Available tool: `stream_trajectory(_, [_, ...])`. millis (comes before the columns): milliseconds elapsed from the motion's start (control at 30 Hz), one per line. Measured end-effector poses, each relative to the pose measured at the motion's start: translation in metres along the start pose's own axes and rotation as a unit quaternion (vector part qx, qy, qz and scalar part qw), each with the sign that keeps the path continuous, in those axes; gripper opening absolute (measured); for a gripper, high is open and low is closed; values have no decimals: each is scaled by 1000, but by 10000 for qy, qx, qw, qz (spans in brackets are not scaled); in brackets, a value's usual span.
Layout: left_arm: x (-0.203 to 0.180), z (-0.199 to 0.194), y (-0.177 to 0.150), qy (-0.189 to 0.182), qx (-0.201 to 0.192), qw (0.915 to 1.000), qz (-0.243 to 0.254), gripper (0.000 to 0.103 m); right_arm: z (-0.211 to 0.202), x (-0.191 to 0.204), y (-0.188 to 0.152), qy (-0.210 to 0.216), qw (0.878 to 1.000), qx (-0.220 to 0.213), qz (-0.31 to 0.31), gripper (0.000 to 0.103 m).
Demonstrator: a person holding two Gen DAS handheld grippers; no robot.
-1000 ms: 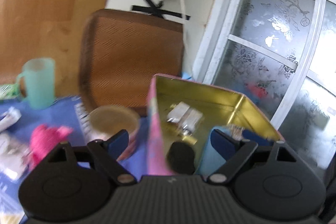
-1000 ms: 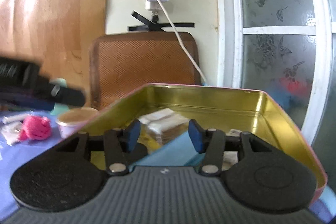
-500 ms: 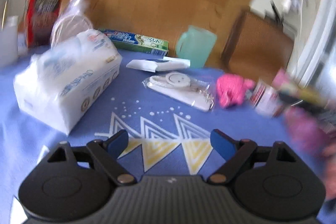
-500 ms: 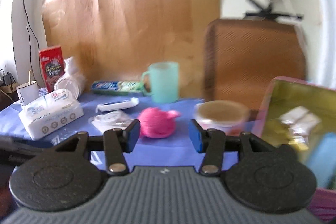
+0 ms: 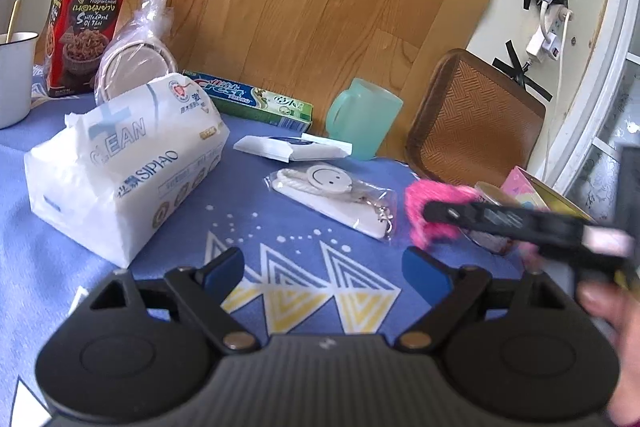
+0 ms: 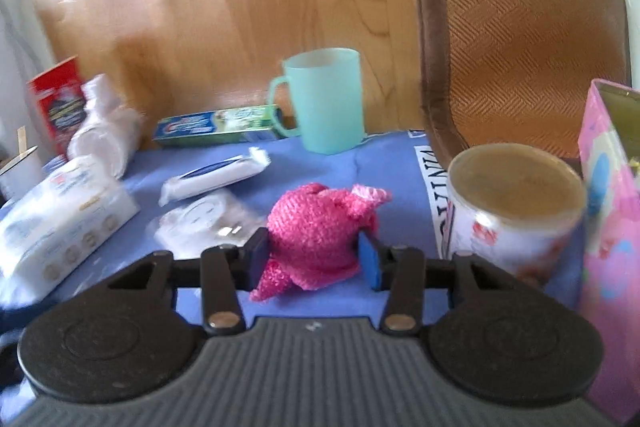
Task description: Organize soft objects
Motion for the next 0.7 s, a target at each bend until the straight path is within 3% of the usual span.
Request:
stream_trajectory(167, [-2, 0, -1, -6, 38, 10000, 43, 91, -59, 1, -29, 534, 9978, -165, -342, 50])
stream_trajectory(300, [-5, 2, -4, 53, 122, 9998, 139, 91, -83, 12, -56, 963, 9935, -130, -597, 51])
stream_trajectory(467, [-6, 7, -6, 156, 291, 9992, 231, 91, -83, 31, -83, 661, 9893, -299, -1267, 57])
stream_trajectory(700, [-4, 6, -6, 189, 250, 9994, 154, 94, -76, 25, -82, 767, 9920, -147, -992, 59])
Point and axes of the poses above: each gripper's, at about its wrist camera, not at the fingertips, and z roughly the way its jaws point, x to its left, y to its top, the point moved 7 cm from there along z, roughly the way its jaws point, and after that the axes turned 13 degrees about -y, right-handed, at the moved point
